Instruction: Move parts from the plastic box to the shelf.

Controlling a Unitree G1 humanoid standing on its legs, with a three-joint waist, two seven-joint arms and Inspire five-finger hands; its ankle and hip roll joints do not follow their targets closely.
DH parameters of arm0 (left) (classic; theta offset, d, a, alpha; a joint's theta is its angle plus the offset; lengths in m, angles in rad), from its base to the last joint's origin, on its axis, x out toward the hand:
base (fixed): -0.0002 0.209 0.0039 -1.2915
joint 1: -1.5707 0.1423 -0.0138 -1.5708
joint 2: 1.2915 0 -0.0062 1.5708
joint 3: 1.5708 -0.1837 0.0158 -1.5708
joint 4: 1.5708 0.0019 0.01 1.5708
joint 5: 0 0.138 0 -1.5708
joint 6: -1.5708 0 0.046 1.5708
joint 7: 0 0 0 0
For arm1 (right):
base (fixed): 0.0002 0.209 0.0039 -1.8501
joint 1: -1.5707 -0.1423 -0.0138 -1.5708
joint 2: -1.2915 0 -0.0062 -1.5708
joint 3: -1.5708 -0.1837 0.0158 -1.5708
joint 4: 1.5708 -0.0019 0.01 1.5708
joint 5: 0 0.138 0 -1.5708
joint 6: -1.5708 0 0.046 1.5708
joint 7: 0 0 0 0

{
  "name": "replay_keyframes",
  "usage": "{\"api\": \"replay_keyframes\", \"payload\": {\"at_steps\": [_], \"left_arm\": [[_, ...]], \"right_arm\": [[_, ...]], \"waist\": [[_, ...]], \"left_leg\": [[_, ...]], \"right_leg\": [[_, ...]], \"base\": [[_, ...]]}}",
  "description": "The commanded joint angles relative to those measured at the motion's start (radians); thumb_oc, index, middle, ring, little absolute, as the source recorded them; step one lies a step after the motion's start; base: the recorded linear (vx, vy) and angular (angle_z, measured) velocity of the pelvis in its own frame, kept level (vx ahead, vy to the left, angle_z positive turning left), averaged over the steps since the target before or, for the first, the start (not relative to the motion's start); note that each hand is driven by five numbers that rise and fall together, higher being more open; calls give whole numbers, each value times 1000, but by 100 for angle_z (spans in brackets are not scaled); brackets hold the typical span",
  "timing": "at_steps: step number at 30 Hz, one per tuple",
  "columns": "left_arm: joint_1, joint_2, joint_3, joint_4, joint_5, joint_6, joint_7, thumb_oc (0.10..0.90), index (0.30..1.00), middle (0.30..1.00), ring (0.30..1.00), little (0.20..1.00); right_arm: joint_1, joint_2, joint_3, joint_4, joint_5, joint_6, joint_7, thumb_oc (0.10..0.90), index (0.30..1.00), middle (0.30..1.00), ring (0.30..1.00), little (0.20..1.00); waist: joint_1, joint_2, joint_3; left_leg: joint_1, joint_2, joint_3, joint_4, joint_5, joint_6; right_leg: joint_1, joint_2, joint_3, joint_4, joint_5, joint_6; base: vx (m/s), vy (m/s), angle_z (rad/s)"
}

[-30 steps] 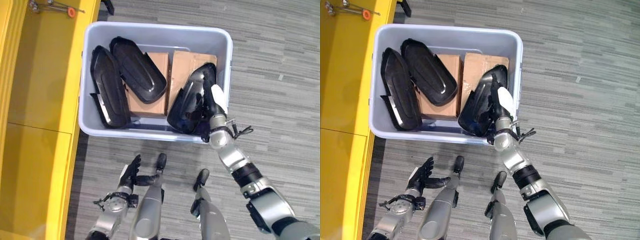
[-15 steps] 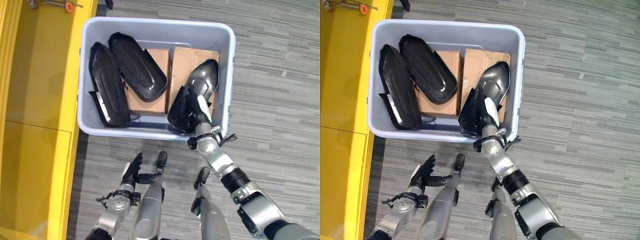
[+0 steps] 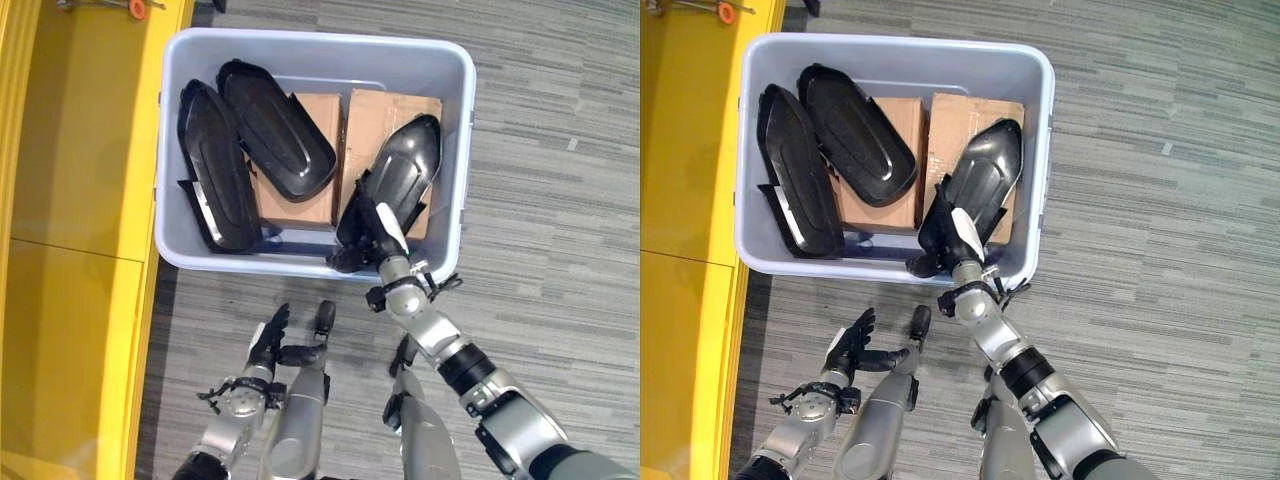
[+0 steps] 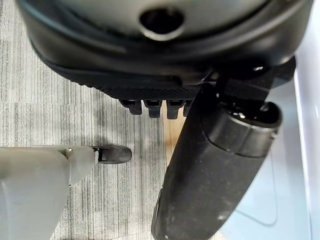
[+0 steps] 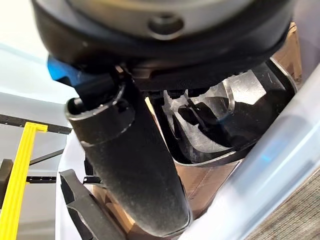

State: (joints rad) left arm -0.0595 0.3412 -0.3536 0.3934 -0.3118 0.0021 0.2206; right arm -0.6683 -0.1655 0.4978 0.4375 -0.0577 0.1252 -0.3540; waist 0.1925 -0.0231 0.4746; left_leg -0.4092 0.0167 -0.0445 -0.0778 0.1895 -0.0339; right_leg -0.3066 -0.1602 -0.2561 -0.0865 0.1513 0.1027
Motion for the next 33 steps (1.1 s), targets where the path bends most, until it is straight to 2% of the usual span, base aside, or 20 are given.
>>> {"api": "replay_keyframes", "payload": {"at_steps": [1, 9, 17, 21, 26, 33], "left_arm": [[43, 39, -13, -36, -39, -35, 23, 900, 1000, 1000, 1000, 1000], [20, 46, -34, -59, -53, -61, 58, 900, 1000, 1000, 1000, 1000], [-5, 34, -55, -60, -61, -78, 91, 900, 1000, 1000, 1000, 1000], [-17, 30, -72, -56, -67, -81, 100, 900, 1000, 1000, 1000, 1000], [-23, 29, -86, -51, -81, -75, 108, 900, 1000, 1000, 1000, 1000], [-22, 34, -97, -53, -95, -77, 117, 900, 1000, 1000, 1000, 1000]], "right_arm": [[-41, 41, -7, -55, -33, -80, -53, 900, 1000, 1000, 1000, 1000], [-101, 32, -81, 45, -158, -36, -199, 900, 1000, 1000, 1000, 1000], [-103, 36, -98, 91, -266, 13, -287, 900, 1000, 1000, 1000, 1000], [-105, 61, -102, 157, -237, 14, -301, 900, 1000, 1000, 1000, 1000], [-105, 131, -116, 279, -48, -32, -273, 900, 1000, 1000, 1000, 1000], [-128, 159, -110, 438, 46, -59, -242, 900, 1000, 1000, 1000, 1000]], "waist": [[-4, -41, -32], [1, -14, -8], [-7, 3, 5], [-9, 10, 13], [-9, 21, 26], [1, 43, 45]], "left_leg": [[-25, -33, 7, 71, -89, 38], [-97, -53, -3, 118, -97, 43], [-152, -62, -5, 147, -102, 45], [-163, -66, -4, 146, -100, 45], [-172, -68, -4, 150, -101, 43], [-199, -78, -2, 168, -103, 45]], "right_leg": [[0, -75, 23, -1, 69, 28], [-33, -78, 17, 3, 77, 28], [-65, -81, 17, 8, 85, 29], [-77, -82, 18, 9, 88, 30], [-84, -84, 17, 15, 86, 29], [-99, -87, 12, 27, 82, 28]], "base": [[-9, 4, 3], [-19, 6, 2], [-9, 4, 0], [-7, 8, 0], [-2, 3, 1], [0, 0, 0]]}}
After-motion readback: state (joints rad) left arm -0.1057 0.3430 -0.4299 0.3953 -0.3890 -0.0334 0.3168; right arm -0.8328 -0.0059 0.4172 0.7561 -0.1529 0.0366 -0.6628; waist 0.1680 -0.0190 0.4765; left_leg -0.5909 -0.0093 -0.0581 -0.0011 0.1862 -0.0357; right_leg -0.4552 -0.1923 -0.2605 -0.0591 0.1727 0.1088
